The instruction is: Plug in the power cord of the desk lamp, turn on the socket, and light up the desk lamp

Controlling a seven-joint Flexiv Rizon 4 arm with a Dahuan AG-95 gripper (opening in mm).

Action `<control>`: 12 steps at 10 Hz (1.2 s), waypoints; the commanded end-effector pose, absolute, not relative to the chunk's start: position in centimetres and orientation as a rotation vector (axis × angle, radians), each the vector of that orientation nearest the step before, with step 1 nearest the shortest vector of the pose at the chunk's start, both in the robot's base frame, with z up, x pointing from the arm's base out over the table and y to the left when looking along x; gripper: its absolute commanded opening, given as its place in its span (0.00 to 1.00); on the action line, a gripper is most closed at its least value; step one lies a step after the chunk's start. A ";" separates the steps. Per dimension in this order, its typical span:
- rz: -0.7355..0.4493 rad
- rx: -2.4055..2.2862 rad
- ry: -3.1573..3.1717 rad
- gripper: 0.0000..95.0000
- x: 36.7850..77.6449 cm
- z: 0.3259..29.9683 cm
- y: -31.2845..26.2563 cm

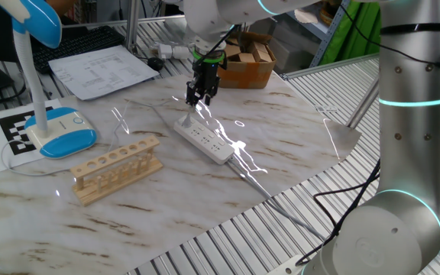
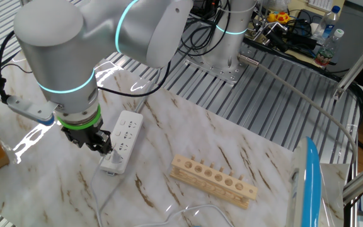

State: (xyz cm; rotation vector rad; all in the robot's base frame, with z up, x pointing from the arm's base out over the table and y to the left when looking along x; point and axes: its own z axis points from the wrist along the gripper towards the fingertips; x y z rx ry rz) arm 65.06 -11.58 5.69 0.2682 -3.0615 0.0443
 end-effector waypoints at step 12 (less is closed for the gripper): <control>-0.048 0.136 -3.074 0.60 64.8 5.8 -11.6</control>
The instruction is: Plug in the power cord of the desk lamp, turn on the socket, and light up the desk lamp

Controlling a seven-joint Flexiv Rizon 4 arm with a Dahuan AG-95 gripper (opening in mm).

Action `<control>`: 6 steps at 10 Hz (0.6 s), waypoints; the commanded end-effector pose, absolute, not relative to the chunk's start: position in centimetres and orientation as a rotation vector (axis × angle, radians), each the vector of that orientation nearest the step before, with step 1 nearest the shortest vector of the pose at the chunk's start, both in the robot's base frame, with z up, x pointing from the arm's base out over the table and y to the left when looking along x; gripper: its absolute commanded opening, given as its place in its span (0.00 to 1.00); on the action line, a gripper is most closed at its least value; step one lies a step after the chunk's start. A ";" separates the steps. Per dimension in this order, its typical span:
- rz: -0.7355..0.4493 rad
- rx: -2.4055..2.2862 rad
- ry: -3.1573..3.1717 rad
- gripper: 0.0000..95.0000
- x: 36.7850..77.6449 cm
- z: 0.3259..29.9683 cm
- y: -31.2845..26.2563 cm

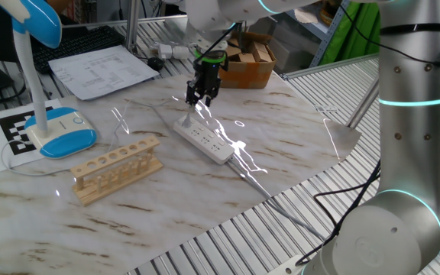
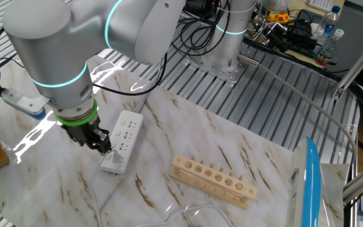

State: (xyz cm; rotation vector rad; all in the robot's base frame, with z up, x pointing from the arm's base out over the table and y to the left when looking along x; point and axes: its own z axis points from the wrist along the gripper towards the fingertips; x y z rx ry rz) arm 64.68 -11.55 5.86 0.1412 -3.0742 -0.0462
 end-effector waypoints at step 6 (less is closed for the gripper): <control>0.015 0.154 -3.065 0.60 64.5 5.4 -11.3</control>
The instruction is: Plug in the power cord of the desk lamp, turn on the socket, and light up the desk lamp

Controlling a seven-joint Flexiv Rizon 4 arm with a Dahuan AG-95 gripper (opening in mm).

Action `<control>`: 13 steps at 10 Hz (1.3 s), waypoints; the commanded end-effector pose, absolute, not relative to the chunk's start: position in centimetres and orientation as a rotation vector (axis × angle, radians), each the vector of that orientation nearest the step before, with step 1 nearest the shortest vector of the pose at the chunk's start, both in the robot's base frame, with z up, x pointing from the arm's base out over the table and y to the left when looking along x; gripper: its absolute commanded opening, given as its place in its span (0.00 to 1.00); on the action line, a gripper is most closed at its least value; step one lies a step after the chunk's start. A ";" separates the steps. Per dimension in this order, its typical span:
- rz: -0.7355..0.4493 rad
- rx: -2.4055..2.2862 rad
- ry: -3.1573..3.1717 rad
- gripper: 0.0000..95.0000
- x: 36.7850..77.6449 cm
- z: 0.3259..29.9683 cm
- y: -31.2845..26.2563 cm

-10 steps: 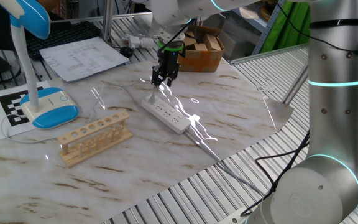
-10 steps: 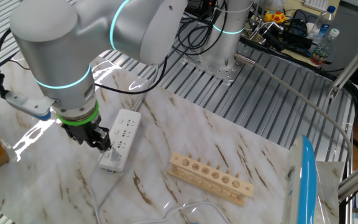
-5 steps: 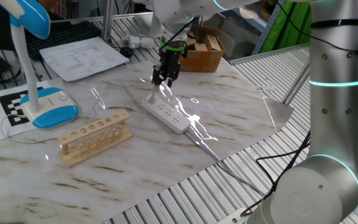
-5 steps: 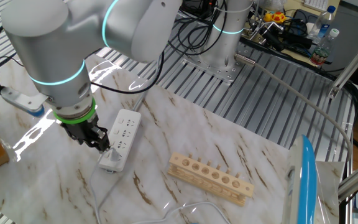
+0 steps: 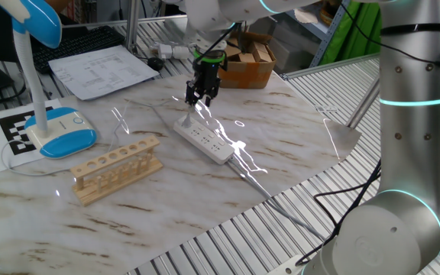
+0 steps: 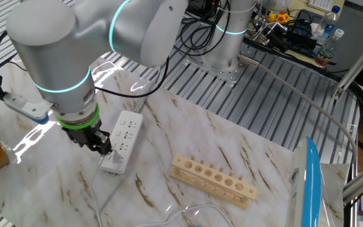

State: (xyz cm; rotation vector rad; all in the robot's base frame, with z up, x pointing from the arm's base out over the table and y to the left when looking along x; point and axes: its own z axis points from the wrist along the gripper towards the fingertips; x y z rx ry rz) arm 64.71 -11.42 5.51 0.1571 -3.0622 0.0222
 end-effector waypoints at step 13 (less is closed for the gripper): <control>-0.061 0.194 -3.051 0.60 63.8 2.7 -11.4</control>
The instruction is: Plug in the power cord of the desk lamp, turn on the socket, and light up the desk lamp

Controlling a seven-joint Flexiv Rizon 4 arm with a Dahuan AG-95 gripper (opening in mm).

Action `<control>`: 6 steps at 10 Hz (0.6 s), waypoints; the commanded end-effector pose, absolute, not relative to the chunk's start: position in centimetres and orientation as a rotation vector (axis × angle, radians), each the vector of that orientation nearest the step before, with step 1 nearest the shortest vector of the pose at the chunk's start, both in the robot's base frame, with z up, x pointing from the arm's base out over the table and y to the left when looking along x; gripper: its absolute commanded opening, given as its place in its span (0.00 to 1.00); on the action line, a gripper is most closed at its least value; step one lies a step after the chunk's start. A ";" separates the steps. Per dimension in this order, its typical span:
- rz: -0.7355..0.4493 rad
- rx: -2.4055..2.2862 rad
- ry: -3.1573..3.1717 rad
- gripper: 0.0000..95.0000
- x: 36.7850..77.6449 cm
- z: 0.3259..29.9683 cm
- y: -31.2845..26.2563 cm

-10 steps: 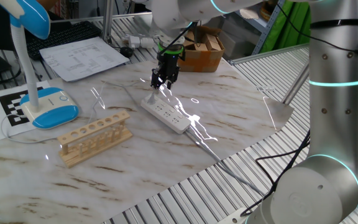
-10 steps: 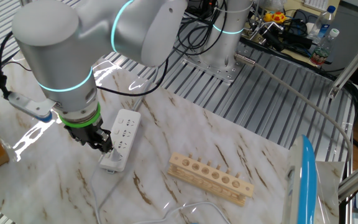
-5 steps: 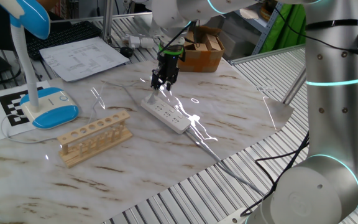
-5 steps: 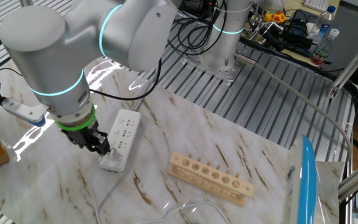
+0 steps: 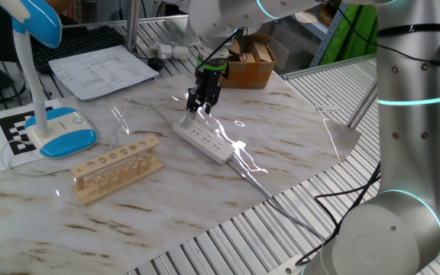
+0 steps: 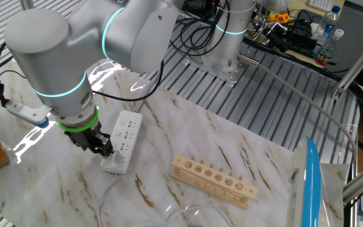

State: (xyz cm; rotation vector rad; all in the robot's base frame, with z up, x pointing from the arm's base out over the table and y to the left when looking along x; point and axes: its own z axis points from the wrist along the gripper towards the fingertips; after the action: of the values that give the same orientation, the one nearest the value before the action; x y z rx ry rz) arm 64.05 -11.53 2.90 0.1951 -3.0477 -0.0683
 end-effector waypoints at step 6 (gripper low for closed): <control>-0.104 0.178 -3.047 0.60 63.6 2.4 -11.3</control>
State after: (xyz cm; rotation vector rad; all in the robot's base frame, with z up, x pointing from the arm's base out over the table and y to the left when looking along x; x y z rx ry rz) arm 63.76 -11.28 2.33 0.1762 -3.0451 -0.1069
